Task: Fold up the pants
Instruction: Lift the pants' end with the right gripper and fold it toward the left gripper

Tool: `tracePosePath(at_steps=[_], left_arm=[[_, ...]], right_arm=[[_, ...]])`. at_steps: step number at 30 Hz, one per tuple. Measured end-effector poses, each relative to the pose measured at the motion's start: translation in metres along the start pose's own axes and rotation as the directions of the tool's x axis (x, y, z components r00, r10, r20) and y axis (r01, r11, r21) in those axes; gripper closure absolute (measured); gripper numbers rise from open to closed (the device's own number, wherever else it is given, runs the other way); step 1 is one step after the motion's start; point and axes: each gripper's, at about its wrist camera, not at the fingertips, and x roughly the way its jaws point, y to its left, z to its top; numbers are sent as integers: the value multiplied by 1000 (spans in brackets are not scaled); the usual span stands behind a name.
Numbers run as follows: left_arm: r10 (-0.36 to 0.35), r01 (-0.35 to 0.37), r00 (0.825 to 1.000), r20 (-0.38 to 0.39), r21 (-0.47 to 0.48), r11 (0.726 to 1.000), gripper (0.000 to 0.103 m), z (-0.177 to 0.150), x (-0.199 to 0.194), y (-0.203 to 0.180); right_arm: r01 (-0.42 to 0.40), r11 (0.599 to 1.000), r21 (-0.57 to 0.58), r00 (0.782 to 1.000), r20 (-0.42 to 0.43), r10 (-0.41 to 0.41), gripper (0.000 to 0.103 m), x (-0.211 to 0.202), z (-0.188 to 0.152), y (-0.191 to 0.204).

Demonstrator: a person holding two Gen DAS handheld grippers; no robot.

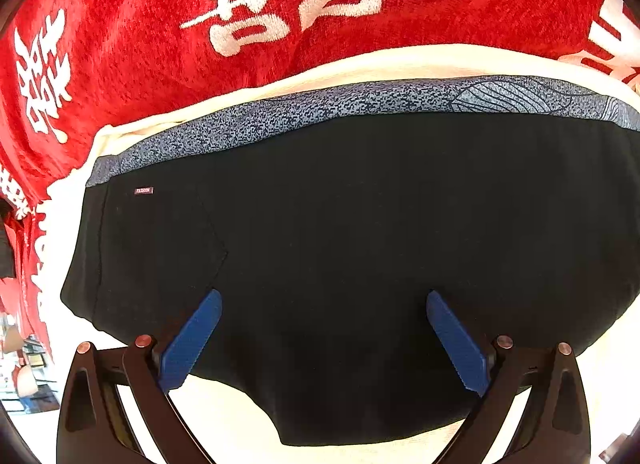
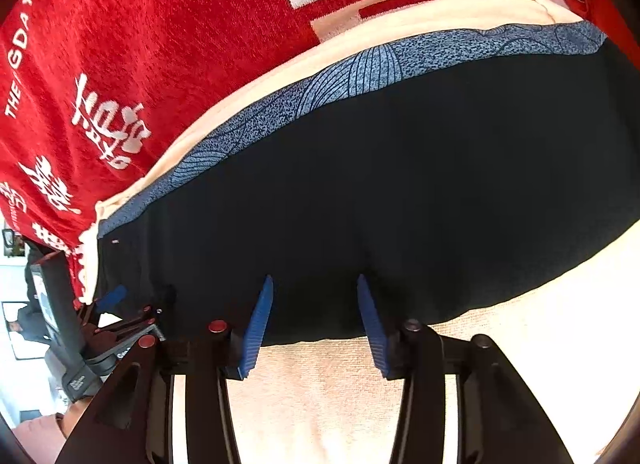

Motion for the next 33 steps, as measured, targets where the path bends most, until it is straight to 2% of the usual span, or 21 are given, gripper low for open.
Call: tracePosePath(at_steps=[7,9,12,15,19,26,29,33], left_arm=[[31,-31,1000,0,26,999,0,1,-4,-7],[42,-41,999,-6,32,999,0,3,-8,-9],[64,-64,998,-5,44,997,0,7,-13,-14],[43,-43,999,-3,47,998,0,13,-22,-24],[0,-3,999,43,76,997,0,27,-43,-52],[-121,107,989,86,156,982,0,48,-61,-135],[-151,134,985,87,176,975,0,53,-63,-166],[-143,123,986,90,191,974,0,53,-59,-191]], right_arm=[[-20,999,51,999,48,17,55,-26,-4,-25],[5,997,72,998,68,-10,55,-35,-5,-35],[-6,991,130,994,109,-8,55,-50,-9,-57],[-2,979,202,989,146,-28,55,-65,-13,-87],[-14,959,284,982,186,-41,55,-82,-19,-122],[-39,932,361,963,262,-61,55,-102,-21,-162],[-92,921,379,954,299,-28,55,-106,-15,-176],[-174,884,434,936,352,12,55,-105,-10,-197]])
